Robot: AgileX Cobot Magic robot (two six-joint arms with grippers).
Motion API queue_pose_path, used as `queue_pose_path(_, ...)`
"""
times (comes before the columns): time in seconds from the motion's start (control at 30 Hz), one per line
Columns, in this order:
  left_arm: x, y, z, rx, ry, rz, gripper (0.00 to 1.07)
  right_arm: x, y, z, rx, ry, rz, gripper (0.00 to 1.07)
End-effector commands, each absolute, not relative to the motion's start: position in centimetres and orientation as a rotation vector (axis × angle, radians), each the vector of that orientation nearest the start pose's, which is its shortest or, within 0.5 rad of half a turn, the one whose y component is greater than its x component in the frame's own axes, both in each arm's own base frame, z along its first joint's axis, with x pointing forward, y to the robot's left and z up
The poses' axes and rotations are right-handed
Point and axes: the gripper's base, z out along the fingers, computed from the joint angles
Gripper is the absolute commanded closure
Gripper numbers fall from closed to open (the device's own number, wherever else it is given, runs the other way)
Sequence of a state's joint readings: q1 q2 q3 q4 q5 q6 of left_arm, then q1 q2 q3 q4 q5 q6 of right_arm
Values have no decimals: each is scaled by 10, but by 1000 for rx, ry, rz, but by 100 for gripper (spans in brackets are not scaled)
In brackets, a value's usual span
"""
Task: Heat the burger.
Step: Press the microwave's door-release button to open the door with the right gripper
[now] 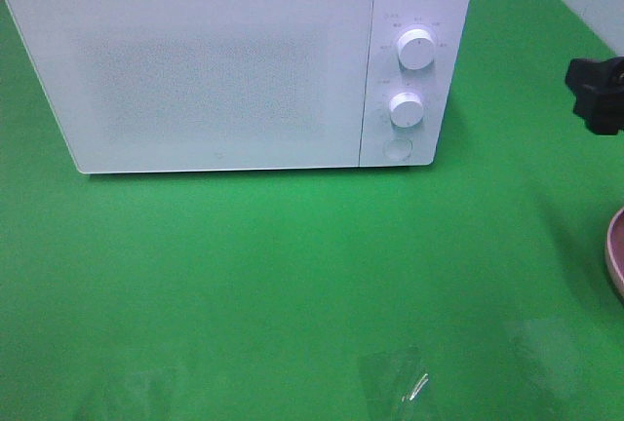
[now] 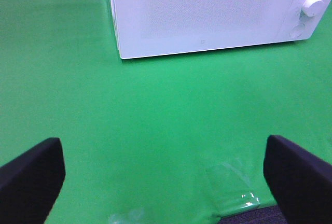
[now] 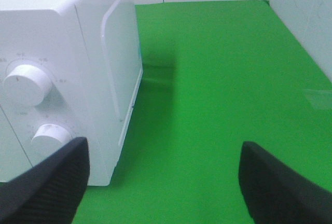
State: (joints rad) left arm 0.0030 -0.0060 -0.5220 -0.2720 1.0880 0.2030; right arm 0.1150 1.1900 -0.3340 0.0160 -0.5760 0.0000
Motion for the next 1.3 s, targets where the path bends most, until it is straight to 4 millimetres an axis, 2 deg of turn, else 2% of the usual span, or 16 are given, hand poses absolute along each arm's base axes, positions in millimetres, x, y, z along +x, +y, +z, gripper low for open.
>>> queue_pose_path(0.03,-14,-22,283,228,1976,-192,9,220,31,219,-123,1739,46,32)
queue_pose_path(0.2,-14,-22,283,228,1976,-192,9,226,51,206,-171,1719,2,32)
queue_pose_path(0.27,-14,-22,283,228,1976,-192,9,226,51,206,-171,1719,2,32)
queue_pose_path(0.33,-14,-22,283,228,1976,-192,9,228,63,201,-160,1684,-3,32)
queue_pose_path(0.5,-14,-22,283,228,1976,-192,9,228,72,197,-151,1648,-36,32)
queue_pose_path(0.57,-14,-22,283,228,1976,-192,9,225,84,192,-152,1608,-87,32)
queue_pose_path(0.7,-14,-22,283,228,1976,-192,9,221,99,186,-173,1585,-83,32)
queue_pose_path(1.03,-14,-22,283,228,1976,-192,9,210,121,171,-152,1584,-109,32)
queue_pose_path(1.3,-14,-22,283,228,1976,-192,9,220,145,165,-187,1588,-129,32)
